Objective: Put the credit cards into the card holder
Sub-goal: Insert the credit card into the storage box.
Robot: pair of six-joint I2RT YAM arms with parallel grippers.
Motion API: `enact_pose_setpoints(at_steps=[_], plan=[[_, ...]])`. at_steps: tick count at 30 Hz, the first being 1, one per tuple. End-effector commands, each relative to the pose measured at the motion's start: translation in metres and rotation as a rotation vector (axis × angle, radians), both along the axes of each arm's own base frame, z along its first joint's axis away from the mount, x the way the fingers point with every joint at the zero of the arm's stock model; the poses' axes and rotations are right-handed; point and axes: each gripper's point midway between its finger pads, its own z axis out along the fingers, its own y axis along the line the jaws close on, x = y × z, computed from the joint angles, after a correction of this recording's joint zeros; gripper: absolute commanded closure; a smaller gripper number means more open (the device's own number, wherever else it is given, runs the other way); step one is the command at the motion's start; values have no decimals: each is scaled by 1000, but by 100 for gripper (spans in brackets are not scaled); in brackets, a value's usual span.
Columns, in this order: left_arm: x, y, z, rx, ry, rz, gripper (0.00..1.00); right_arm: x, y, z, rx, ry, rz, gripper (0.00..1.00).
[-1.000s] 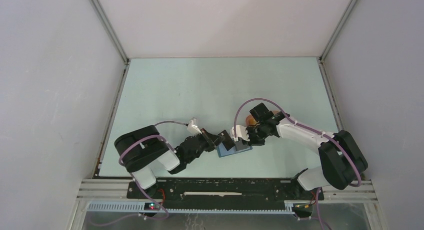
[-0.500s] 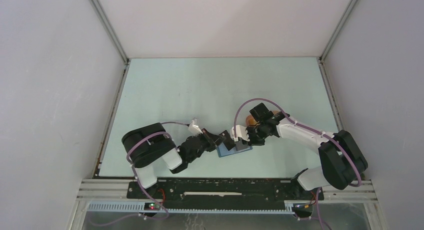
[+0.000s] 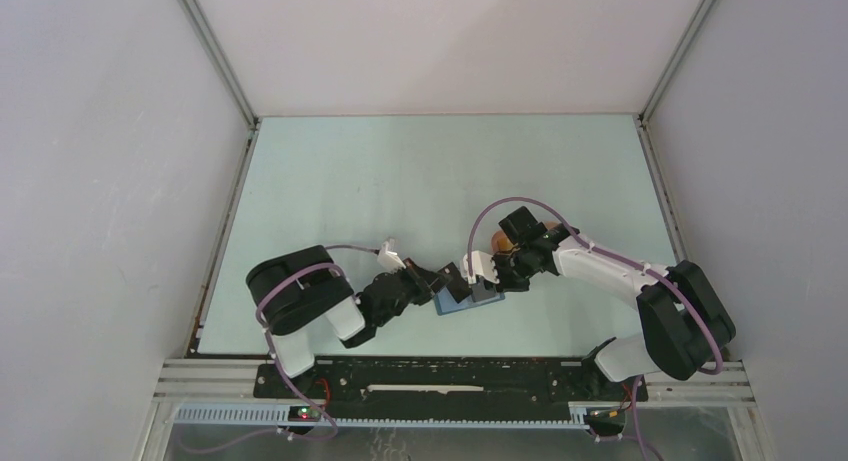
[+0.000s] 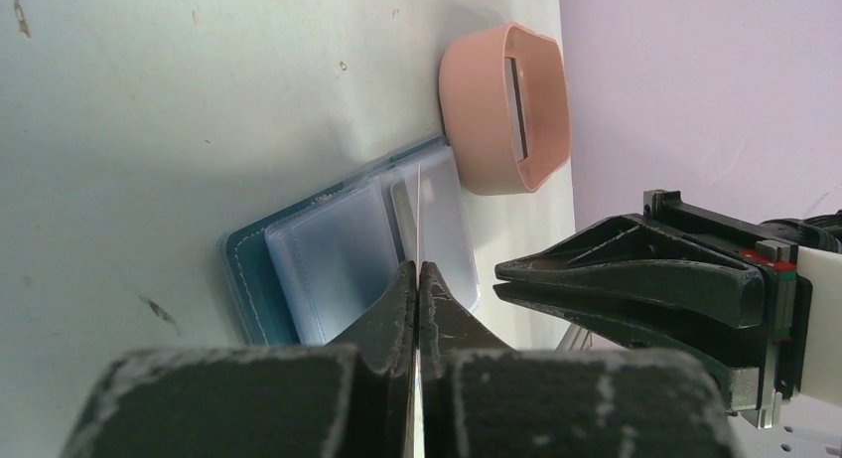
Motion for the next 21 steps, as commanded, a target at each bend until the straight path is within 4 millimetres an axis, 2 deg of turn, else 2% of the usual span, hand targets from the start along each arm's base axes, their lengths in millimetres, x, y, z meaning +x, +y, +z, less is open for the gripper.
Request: enact_pose_setpoints(at_steps=[1, 21], plan=[[8, -10, 7, -36, -3, 0, 100, 3, 5, 4, 7, -17, 8, 78], [-3, -17, -10, -54, 81, -54, 100, 1, 4, 2, -6, -6, 14, 79]])
